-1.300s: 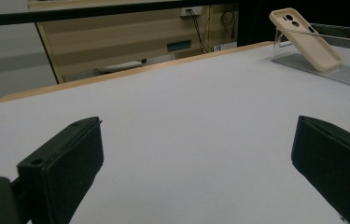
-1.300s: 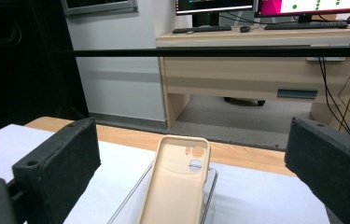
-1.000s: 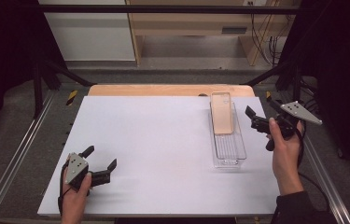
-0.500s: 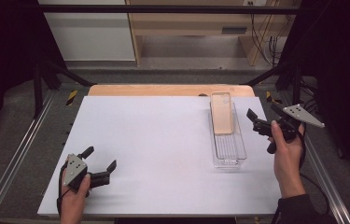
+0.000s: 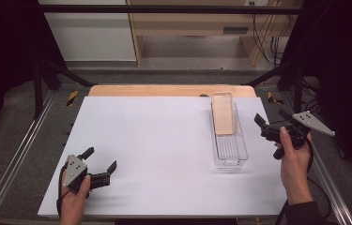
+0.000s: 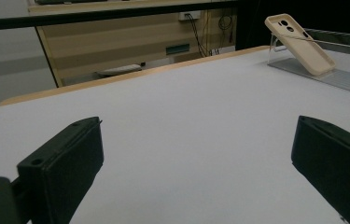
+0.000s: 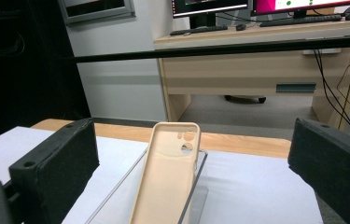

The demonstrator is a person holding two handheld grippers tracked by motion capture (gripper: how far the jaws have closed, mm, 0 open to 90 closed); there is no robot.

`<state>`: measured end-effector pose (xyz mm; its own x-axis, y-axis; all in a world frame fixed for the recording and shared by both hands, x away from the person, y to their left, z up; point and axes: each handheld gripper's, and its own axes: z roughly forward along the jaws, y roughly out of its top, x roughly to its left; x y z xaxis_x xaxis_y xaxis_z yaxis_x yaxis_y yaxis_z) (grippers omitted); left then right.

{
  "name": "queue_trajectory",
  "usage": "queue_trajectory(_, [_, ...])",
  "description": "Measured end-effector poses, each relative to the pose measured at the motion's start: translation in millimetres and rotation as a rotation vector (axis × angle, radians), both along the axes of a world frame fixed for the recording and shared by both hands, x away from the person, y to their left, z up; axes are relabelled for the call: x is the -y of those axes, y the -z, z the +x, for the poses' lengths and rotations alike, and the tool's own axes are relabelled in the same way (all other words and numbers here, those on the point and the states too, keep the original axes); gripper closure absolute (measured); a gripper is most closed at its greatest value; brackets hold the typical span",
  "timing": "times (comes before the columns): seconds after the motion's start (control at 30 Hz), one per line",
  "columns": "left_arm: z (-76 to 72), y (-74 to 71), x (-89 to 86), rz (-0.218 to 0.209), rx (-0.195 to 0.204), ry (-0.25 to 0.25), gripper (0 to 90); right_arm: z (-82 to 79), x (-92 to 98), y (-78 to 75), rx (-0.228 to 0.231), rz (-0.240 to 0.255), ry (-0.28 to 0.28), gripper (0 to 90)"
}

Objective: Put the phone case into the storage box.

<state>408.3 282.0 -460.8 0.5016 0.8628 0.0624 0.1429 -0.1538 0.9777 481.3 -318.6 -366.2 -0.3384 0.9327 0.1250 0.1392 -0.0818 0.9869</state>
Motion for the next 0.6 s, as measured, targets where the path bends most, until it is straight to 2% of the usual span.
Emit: queue_trajectory(0.6, [-1.4, -0.3, 0.1, -0.002, -0.003, 0.007, 2.3, -19.8, 14.4, 16.5, 0.000, 0.002, 0.021, 2.3])
